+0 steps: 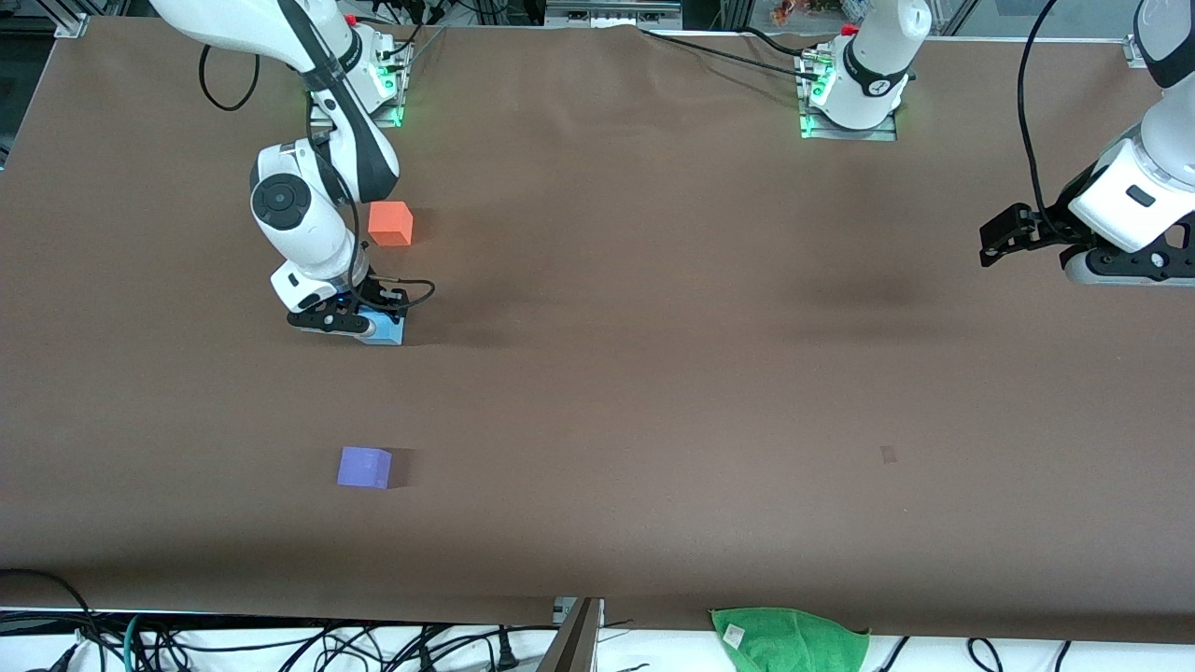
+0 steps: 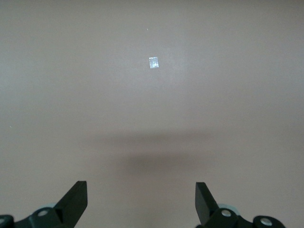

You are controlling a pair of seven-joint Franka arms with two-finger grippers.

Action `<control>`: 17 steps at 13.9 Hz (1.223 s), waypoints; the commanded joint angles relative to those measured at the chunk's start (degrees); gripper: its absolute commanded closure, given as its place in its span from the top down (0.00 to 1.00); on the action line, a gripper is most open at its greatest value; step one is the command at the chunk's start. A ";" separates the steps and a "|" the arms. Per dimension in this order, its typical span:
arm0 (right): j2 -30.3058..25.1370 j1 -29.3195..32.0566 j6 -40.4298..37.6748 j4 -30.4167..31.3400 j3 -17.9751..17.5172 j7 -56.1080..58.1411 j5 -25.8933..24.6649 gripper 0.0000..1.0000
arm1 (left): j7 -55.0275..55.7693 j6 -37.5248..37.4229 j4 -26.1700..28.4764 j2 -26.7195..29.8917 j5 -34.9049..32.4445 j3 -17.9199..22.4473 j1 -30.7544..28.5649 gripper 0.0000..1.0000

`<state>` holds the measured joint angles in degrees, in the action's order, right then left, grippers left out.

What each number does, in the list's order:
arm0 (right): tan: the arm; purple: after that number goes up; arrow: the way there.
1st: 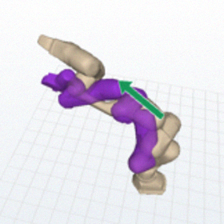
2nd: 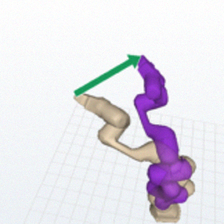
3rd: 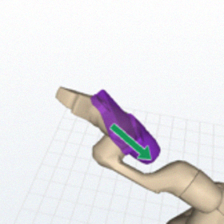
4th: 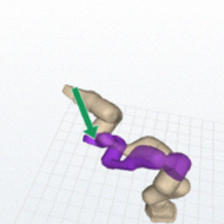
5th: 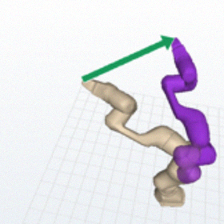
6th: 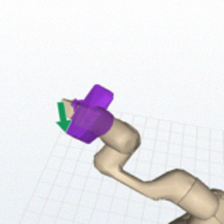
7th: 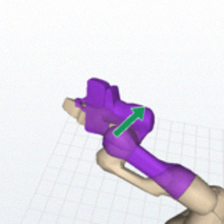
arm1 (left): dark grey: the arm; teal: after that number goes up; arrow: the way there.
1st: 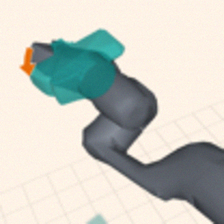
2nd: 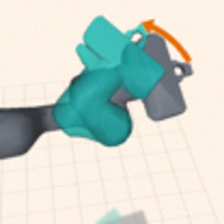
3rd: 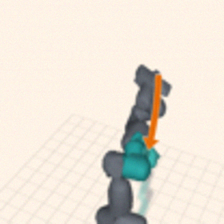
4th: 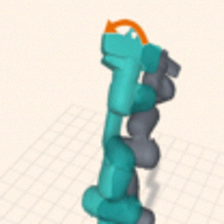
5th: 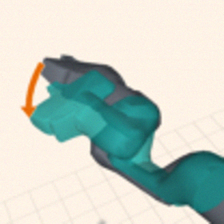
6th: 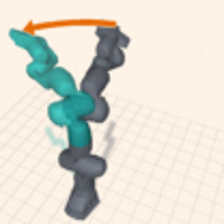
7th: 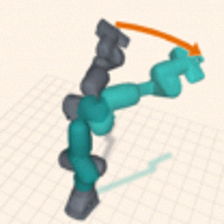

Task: Place blue block between orange and purple blocks
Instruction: 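Carry the blue cube with the right gripper beside the orange cube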

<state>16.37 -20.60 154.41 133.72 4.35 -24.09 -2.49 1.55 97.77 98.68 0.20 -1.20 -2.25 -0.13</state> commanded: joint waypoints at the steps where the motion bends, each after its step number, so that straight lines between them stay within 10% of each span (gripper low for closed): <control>1: 0.50 -0.05 4.31 2.24 0.22 2.20 1.08 0.57 | -1.29 -0.91 -0.59 -0.03 1.02 0.05 -0.31 1.00; 6: 1.82 -0.05 7.74 3.13 0.22 2.29 1.08 0.58 | -1.20 -1.17 -0.68 -0.03 1.02 -0.04 -0.31 1.00; 9: 1.91 -0.05 7.84 3.13 0.22 2.47 1.08 0.99 | -1.11 -1.17 -0.68 0.06 1.02 -0.12 -0.13 1.00; 17: -3.36 -0.05 -8.47 -5.03 1.54 8.70 1.08 0.99 | -1.11 -1.26 -0.68 0.06 1.02 -0.12 -0.13 1.00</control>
<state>15.23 -20.60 152.46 131.74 5.18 -18.74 -2.49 1.55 97.55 98.68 0.20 -1.20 -2.35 -0.12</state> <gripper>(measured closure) 0.004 0.000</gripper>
